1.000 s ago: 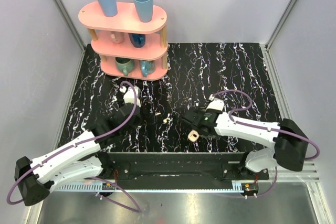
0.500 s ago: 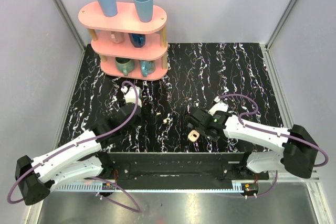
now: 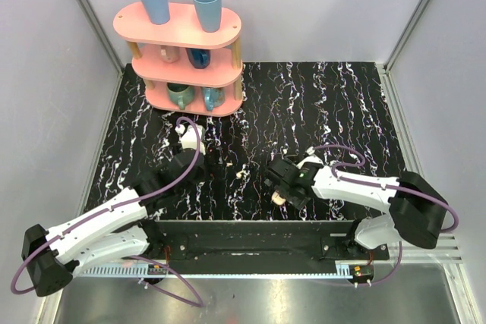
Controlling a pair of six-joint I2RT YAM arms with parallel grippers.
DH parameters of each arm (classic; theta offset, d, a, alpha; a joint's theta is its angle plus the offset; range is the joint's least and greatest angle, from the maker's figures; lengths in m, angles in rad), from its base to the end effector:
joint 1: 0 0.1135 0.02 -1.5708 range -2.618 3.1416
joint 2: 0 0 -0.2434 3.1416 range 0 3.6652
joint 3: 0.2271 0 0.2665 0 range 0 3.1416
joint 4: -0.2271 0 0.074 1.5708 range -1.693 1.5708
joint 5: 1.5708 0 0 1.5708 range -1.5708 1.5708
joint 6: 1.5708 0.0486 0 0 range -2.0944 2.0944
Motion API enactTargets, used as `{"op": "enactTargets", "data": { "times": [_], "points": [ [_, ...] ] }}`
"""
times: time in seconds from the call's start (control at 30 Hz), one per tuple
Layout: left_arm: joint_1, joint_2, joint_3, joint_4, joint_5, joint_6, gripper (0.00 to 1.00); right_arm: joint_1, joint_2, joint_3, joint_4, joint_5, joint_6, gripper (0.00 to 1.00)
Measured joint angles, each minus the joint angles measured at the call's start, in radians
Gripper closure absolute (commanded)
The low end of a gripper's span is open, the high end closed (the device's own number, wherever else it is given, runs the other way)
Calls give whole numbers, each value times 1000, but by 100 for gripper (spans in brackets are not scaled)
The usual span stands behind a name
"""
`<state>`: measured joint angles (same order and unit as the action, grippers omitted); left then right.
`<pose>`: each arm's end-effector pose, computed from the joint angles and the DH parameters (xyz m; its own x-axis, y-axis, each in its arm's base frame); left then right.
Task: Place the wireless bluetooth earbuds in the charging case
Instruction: Pick up the charging case at the center of the board.
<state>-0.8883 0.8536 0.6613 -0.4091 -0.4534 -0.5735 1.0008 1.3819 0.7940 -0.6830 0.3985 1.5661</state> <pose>0.1574 -0.1599 0.2396 -0.5547 -0.0909 -0.8271 0.2010 0.9499 -0.2392 0.1555 0.2076 0.1450 -0.7165 0.5901 -0.3721 0.5122 0.8071 0.2937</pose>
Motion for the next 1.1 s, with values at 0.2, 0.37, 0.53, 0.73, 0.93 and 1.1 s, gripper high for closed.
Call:
{"op": "enactTargets", "data": {
  "times": [0.2, 0.37, 0.53, 0.73, 0.93, 1.1],
  "points": [
    [0, -1, 0, 0, 0, 0, 1, 0, 25, -27, 13, -13, 47, 9],
    [0, -1, 0, 0, 0, 0, 1, 0, 56, -29, 19, -19, 56, 14],
    [0, 0, 0, 0, 0, 0, 1, -1, 69, -29, 28, -15, 57, 17],
    [0, 0, 0, 0, 0, 0, 1, -5, 72, -29, 34, -7, 59, 22],
    [0, 0, 0, 0, -2, 0, 1, -9, 82, -28, 45, 2, 57, 26],
    [0, 0, 0, 0, -3, 0, 1, -12, 104, -12, 59, 2, 51, 29]
  ]
}}
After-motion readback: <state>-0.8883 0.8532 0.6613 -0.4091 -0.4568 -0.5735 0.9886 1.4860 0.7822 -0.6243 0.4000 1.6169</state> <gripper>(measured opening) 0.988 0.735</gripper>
